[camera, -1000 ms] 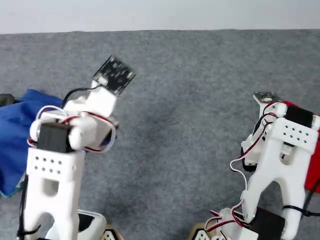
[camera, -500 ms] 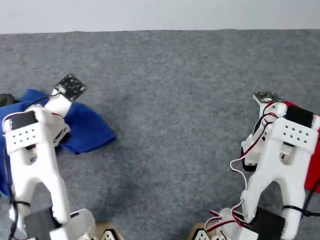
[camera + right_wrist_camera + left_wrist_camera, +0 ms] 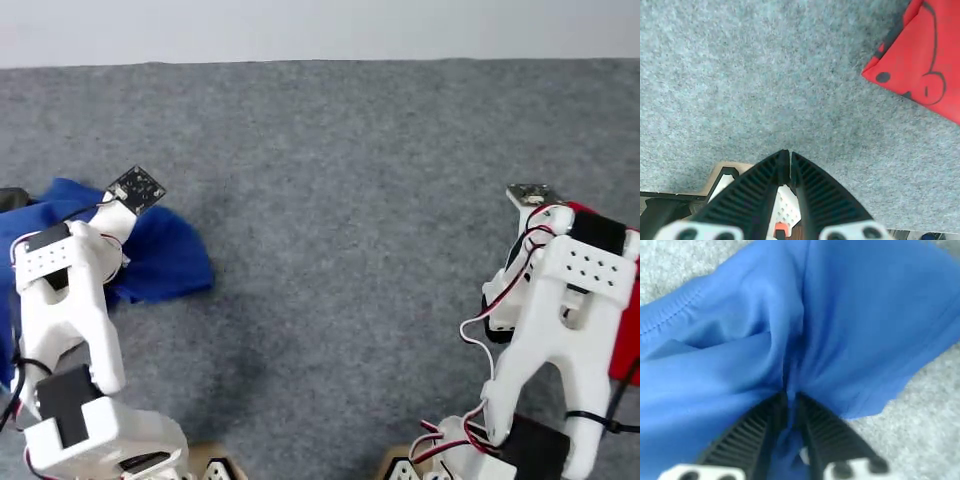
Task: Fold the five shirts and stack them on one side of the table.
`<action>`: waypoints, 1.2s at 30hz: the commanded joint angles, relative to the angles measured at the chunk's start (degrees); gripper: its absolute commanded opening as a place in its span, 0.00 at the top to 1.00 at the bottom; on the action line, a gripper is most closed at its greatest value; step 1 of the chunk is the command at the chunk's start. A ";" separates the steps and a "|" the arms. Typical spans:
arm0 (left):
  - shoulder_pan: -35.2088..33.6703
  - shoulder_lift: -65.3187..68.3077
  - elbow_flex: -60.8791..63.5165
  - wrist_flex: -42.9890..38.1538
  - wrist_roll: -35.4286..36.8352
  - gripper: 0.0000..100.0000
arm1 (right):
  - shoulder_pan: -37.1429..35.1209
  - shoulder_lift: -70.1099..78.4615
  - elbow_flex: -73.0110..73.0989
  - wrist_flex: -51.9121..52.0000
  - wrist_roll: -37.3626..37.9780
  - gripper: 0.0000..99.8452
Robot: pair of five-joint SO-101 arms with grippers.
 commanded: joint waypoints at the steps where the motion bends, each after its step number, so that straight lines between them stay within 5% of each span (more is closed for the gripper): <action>1: 0.62 -2.20 -0.13 -0.70 -0.35 1.00 | -0.57 -2.07 -0.53 2.51 -0.44 0.99; 4: 0.62 -6.86 -0.04 -0.62 1.85 1.00 | -0.57 -2.33 -0.53 2.51 -0.44 0.99; 11: 7.65 -28.57 -0.04 7.82 19.43 1.00 | -0.57 -2.33 -0.44 2.51 -0.44 0.99; 18: 26.20 -54.15 -0.13 10.99 37.19 1.00 | -0.57 -2.33 -0.44 2.51 -0.44 0.99; 23: 40.26 -60.31 -1.27 11.78 46.24 1.00 | -0.57 -2.33 -0.44 2.51 -0.44 0.99; 30: 53.10 -60.57 -6.73 13.01 48.44 1.00 | -0.40 -2.33 -0.44 2.59 -0.44 0.99; 36: 54.77 -58.55 -1.89 11.25 46.42 1.00 | -0.75 -2.42 -0.53 2.59 -0.44 0.99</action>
